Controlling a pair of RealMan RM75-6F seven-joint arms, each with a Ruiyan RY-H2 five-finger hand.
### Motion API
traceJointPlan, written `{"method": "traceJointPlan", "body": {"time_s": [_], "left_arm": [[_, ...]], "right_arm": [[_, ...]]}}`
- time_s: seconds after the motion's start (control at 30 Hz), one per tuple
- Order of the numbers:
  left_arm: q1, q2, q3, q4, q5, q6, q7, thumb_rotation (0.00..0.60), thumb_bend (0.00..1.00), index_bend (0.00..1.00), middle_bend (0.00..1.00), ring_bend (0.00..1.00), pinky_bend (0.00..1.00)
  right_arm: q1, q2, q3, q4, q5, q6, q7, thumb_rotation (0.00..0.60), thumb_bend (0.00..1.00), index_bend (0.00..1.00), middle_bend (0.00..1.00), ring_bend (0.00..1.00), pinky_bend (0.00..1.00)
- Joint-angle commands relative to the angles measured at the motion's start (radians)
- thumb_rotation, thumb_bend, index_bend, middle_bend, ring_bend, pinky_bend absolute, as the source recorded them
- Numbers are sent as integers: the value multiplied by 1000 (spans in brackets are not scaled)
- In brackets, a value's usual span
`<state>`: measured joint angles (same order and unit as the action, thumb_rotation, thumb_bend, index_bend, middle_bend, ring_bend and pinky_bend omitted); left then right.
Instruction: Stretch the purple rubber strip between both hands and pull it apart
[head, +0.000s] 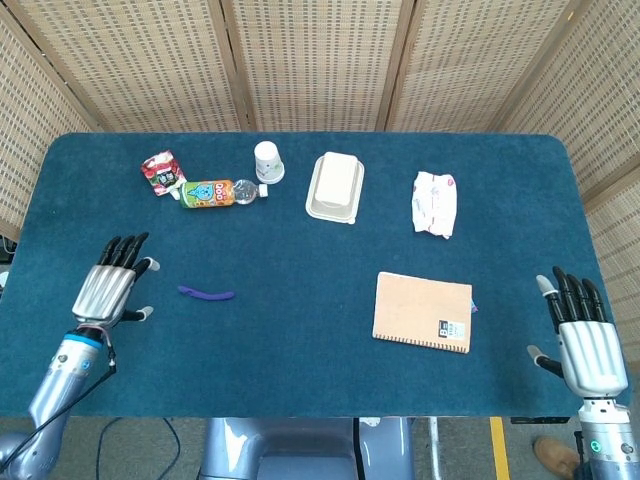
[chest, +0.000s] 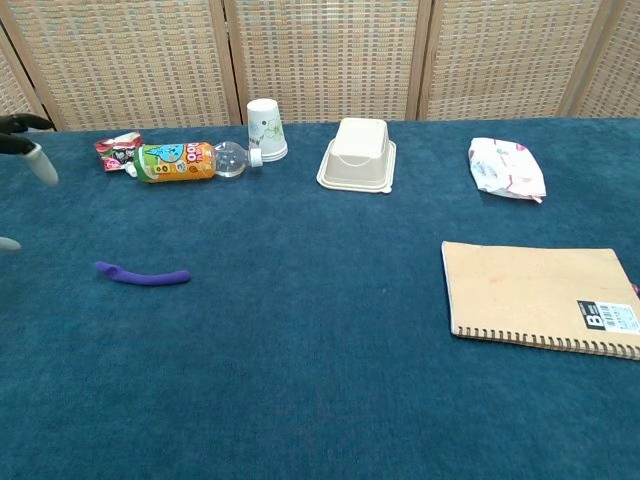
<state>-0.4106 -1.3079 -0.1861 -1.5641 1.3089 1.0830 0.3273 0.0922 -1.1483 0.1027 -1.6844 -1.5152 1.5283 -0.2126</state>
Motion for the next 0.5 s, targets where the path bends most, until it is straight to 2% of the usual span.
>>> {"method": "traceJointPlan", "body": {"time_s": [0.03,0.27,0.5], "left_arm": [[-80,-65,-17,98,-54,-97,34,600,231,394,0,0,0],[-142,-169,5,257,-116,-186,47,600,342,451,0,0,0],[-164,-227,31,329,-115,-211,3,600,354,451,0,0,0]], "right_arm": [[3,-4,3,5,11,-7,-2,600,0,29,0,0,0],[8,-6,7,15,29,-22,6,600,0,29,0,0,0],[9,-5,6,15,29,-24,14,600,0,29,0,0,0]]}}
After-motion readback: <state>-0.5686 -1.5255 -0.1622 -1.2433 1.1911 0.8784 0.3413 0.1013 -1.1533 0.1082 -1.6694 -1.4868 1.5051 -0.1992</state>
